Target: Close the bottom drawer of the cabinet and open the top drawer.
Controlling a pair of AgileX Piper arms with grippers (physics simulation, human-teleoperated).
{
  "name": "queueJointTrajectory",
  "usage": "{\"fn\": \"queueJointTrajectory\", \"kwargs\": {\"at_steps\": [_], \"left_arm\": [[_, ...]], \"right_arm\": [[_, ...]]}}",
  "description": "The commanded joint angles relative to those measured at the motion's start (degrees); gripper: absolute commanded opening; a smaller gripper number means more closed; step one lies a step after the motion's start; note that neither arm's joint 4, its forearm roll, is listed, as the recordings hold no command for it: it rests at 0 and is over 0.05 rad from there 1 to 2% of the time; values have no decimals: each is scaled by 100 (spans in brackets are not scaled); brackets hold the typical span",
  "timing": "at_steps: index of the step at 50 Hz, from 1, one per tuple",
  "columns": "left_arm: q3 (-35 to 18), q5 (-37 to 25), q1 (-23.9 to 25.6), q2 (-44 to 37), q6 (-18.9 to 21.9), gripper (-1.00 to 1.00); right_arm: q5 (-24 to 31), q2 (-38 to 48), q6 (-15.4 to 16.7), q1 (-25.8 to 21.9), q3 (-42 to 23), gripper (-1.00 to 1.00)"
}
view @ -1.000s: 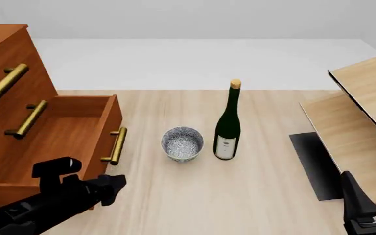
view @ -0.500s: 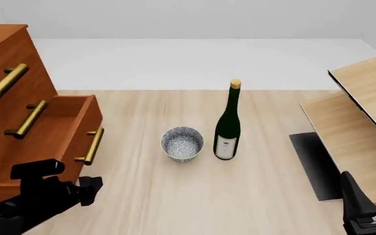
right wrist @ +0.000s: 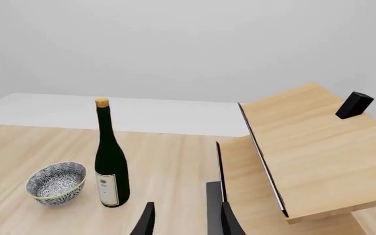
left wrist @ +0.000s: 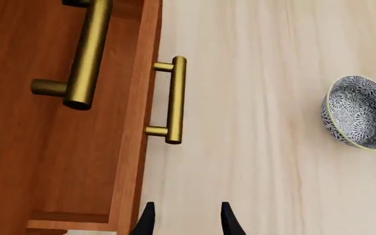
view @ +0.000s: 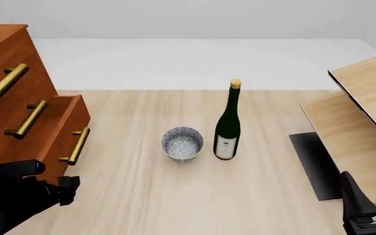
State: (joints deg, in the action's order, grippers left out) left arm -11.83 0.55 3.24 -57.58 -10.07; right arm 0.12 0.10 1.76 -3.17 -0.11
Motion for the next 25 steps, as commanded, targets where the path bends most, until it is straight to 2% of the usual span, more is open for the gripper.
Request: {"fn": "queueJointTrajectory", "kwargs": {"at_steps": [1, 3, 9, 16, 25], "left_arm": [[48, -121, -503, 191, 514, 100], [20, -89, -486, 145, 432, 100], [109, -54, -621, 228, 537, 100], [136, -58, -946, 391, 878, 100], [212, 129, -1126, 299, 1007, 100]], "right_arm": [[3, -2, 6, -11, 0, 100], [3, -4, 4, -11, 0, 100], [6, -5, 4, -18, -1, 100], [8, -6, 3, -18, -1, 100], [10, -6, 3, -17, 0, 100]]}}
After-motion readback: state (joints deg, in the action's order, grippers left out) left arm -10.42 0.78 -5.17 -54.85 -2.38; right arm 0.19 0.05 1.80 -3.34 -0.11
